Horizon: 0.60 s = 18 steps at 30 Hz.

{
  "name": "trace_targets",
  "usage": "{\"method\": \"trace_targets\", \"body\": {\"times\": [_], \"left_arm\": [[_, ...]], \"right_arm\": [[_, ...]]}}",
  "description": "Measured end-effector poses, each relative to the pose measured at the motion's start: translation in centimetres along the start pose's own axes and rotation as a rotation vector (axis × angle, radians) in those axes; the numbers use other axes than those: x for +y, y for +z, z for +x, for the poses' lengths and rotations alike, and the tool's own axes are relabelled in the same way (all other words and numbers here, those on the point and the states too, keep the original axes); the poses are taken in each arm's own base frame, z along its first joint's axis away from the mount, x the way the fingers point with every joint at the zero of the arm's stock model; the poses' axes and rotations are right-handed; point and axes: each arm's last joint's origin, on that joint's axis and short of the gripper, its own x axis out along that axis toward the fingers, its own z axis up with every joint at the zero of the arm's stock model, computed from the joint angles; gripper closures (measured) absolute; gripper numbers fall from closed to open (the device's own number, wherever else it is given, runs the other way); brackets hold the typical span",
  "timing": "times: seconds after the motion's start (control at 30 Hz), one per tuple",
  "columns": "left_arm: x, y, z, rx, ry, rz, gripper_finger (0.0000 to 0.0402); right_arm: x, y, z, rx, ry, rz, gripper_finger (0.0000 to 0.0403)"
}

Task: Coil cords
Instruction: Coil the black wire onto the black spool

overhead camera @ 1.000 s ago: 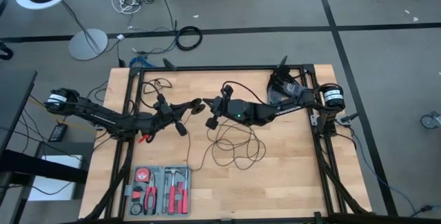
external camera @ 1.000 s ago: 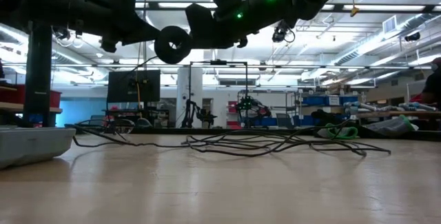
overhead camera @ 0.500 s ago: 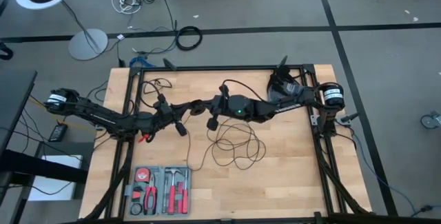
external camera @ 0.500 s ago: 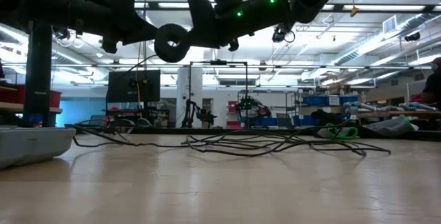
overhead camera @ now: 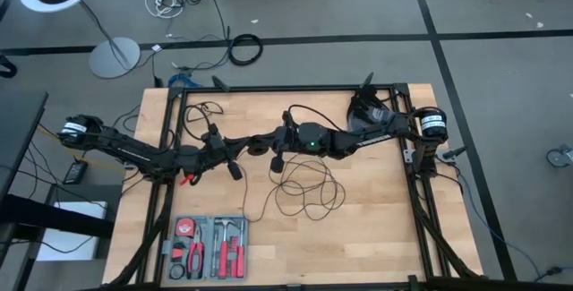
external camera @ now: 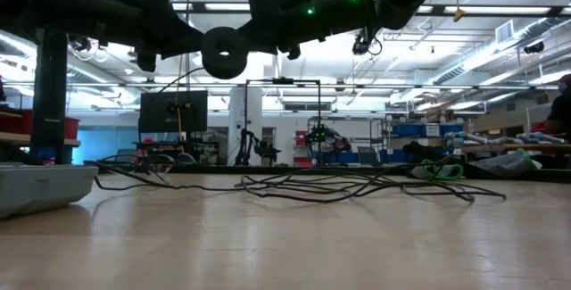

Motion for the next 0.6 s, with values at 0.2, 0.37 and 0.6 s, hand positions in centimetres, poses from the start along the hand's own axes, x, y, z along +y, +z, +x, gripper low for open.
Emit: {"method": "trace_targets", "body": {"times": [0.2, 0.37, 0.6], "left_arm": [[0.1, -0.3, 0.0, 0.02, 0.04, 0.019, 0.0402], [0.3, -0.7, 0.0, 0.058, 0.09, 0.057, 0.0402], [0.7, -2.2, -0.2, 0.177, 0.143, 0.084, 0.0402]], "right_arm": [[-0.1, 0.1, 0.0, -0.01, -0.013, -0.037, 0.0403], [-0.1, 0.2, 0.0, -0.018, -0.032, -0.037, 0.04], [-0.1, -1.0, -0.1, 0.111, -0.083, 0.013, 0.0401]]}}
